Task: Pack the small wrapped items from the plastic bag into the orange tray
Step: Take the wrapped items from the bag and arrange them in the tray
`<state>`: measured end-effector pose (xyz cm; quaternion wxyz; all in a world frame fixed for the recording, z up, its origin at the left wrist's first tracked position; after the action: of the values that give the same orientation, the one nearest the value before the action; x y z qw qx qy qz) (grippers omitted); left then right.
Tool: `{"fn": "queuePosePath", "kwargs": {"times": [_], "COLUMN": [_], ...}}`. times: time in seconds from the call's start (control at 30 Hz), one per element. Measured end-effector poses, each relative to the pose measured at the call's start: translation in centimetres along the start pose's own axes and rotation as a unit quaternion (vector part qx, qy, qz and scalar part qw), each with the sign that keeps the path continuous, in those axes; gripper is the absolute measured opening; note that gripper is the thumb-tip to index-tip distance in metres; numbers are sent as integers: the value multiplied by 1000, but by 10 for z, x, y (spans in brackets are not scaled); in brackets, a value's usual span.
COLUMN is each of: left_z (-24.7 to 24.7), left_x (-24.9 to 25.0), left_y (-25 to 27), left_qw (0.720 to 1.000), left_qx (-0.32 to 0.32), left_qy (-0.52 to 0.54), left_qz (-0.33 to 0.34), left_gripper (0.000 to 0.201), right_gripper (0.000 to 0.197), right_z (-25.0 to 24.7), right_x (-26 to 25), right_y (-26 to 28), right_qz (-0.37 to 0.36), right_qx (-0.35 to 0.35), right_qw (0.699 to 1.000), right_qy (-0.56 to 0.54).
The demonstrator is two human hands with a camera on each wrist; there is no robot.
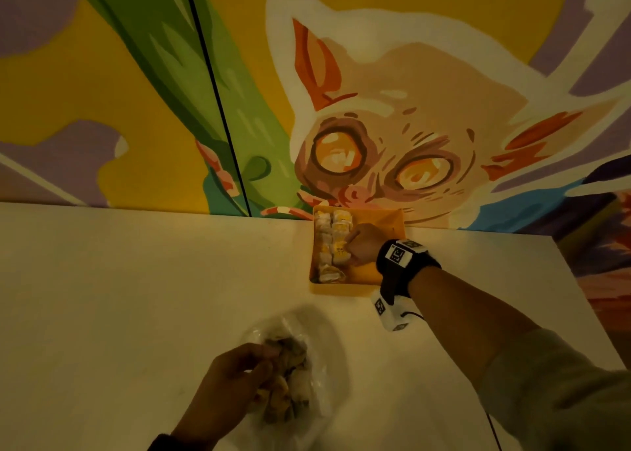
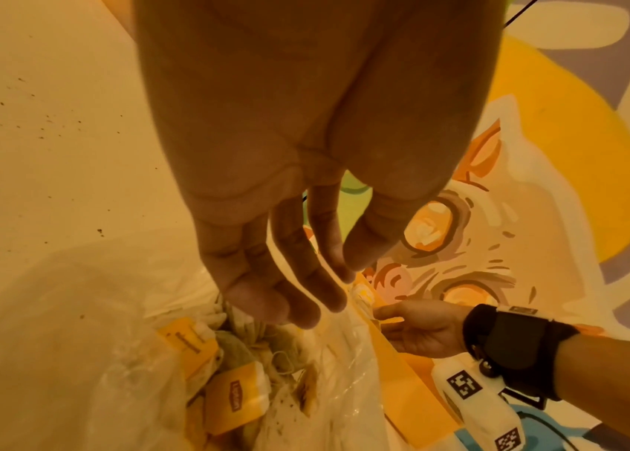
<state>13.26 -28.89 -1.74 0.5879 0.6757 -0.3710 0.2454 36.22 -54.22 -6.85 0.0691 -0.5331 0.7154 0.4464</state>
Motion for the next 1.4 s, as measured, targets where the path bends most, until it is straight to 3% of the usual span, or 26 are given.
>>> {"fn": "queuePosePath", "kwargs": {"times": [0.1,0.23,0.47,0.6,0.67,0.87,1.07,1.13,1.2,1.3,1.4], "left_z": [-1,-4,40,63,65,76,64,61,62,68,70], "left_x": [3,1,8,-15,-21,-12,-23,-25,-28,-33,-42], "left_y": [4,8,9,-4,-8,-2,-16,-17,-17,-16,-21], "left_qw": [996,970,903,810,784,762,825,833,825,789,771], "left_qx": [5,26,-43,-113,-112,-88,-55,-44,-31,-26,-43], "left_qy": [-80,-219,-382,-562,-603,-625,-547,-534,-541,-587,-617], "left_qz": [41,99,192,122,97,143,128,141,161,180,151], "left_gripper": [16,18,47,75,87,77,66,63,66,80,83], "right_gripper": [20,18,10,15,13,14,16,18,18,12,12], "right_z": [-12,-14,40,61,67,76,84,89,95,103,114], "right_x": [-6,-15,-16,-7,0,19,19,16,14,15,18], "right_y": [26,73,170,197,206,225,235,238,239,239,240], "right_qz": [-7,-79,-165,-180,-181,-174,-179,-180,-181,-177,-175], "right_qx": [32,96,21,6,8,10,1,-11,-20,-26,-48], "right_qw": [997,986,979,978,978,979,978,978,978,982,983], "right_qy": [-63,-113,-121,-109,-108,-103,-105,-102,-101,-61,3]}}
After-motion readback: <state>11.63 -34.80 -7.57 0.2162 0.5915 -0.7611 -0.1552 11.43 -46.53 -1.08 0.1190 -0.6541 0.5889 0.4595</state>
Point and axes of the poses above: each hand's wrist, its own y-axis away from the middle knuckle, its own z-axis out of the palm, x = y × z, the point moved 8 cm from there along -y, towards the middle knuckle, and after that the axes turned 2 degrees about -y, right-handed, at the moved point
